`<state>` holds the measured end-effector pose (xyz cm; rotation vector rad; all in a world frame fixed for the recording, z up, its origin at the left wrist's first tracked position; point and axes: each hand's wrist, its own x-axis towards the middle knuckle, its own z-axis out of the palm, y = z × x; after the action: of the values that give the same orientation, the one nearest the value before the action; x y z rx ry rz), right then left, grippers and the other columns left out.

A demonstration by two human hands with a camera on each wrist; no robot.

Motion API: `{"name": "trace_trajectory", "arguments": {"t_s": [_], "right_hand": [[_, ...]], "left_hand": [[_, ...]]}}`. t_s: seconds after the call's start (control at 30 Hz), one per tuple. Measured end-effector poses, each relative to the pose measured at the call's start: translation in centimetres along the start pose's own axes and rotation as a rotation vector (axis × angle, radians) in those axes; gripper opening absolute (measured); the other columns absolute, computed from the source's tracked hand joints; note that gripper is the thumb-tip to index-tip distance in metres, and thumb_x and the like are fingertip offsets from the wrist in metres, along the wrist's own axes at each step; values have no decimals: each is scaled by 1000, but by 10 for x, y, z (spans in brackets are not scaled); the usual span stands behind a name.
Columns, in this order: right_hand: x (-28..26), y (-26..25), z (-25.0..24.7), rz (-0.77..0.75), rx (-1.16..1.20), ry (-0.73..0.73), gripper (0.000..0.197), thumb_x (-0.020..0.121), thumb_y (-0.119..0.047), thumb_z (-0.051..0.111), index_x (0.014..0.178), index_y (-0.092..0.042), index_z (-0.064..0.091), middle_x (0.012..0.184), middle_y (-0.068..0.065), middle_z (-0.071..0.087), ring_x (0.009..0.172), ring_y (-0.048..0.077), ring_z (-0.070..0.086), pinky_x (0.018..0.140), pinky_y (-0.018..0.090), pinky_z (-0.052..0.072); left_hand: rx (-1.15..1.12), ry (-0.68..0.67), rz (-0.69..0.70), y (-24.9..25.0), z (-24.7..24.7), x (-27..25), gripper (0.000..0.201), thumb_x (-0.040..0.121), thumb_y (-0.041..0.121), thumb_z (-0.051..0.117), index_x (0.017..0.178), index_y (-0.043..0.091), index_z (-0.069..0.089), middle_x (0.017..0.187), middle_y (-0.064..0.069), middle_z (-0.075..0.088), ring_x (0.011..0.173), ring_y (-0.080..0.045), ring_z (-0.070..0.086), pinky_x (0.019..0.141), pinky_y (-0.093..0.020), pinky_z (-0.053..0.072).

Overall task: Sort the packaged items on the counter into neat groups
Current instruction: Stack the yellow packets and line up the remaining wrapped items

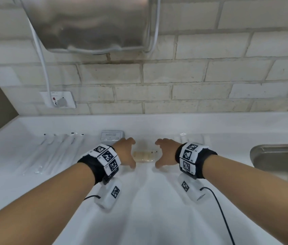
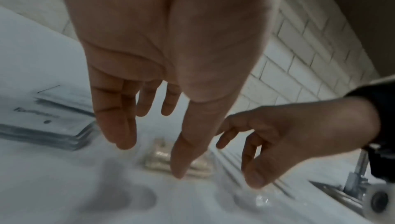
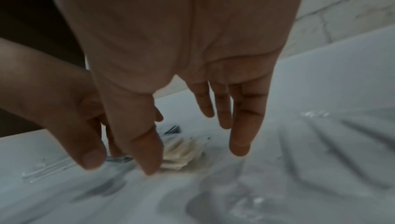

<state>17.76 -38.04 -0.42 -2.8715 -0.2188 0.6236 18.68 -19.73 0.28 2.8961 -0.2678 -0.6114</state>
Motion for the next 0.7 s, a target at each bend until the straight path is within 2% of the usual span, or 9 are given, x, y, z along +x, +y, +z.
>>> {"name": "trace_trajectory", "arguments": {"t_s": [0.13, 0.23, 0.33, 0.43, 0.53, 0.6, 0.7], "right_hand": [[16, -26, 10, 135, -4, -32, 85, 71, -24, 73, 142, -10, 27, 133, 8, 42, 118, 28, 53, 90, 39, 53], [26, -37, 13, 179, -48, -30, 81, 73, -18, 73, 140, -7, 28, 132, 10, 43, 115, 28, 55, 85, 37, 53], [36, -44, 16, 196, -49, -21, 80, 77, -14, 70, 144, -8, 27, 137, 12, 39, 115, 28, 56, 82, 35, 52], [44, -48, 20, 173, -44, -21, 74, 78, -10, 66, 144, -10, 31, 137, 9, 39, 112, 28, 59, 83, 34, 53], [49, -53, 21, 148, -75, -6, 67, 79, -7, 65, 139, -9, 36, 133, 10, 42, 111, 29, 59, 84, 33, 52], [50, -56, 21, 147, -88, 11, 61, 80, -7, 64, 136, -9, 40, 131, 10, 44, 107, 29, 61, 81, 33, 51], [51, -56, 20, 131, -94, 17, 57, 80, -9, 64, 134, -11, 45, 127, 9, 49, 104, 28, 62, 80, 32, 52]], "left_hand": [[-7, -29, -14, -6, 14, 18, 98, 73, 25, 75, 152, 18, 17, 131, -7, 52, 115, -25, 57, 91, -34, 54], [-10, -19, 31, -5, 17, 30, 99, 72, 22, 73, 153, 22, 16, 127, -6, 56, 111, -24, 60, 86, -31, 55], [-7, -14, 87, -5, 19, 41, 98, 72, 17, 73, 153, 22, 19, 137, -6, 51, 119, -23, 57, 88, -29, 53], [3, 31, 128, -8, 22, 50, 91, 72, 16, 72, 151, 19, 29, 147, -4, 45, 129, -20, 51, 95, -26, 48], [23, 74, 175, -12, 24, 56, 85, 71, 21, 73, 148, 16, 38, 146, -2, 48, 131, -19, 49, 96, -24, 43], [22, 82, 193, -13, 24, 57, 81, 69, 24, 74, 144, 17, 45, 139, -2, 56, 126, -20, 54, 93, -24, 44], [46, 79, 224, -12, 22, 55, 69, 64, 29, 76, 130, 22, 58, 116, -2, 67, 103, -21, 65, 83, -29, 54]]}}
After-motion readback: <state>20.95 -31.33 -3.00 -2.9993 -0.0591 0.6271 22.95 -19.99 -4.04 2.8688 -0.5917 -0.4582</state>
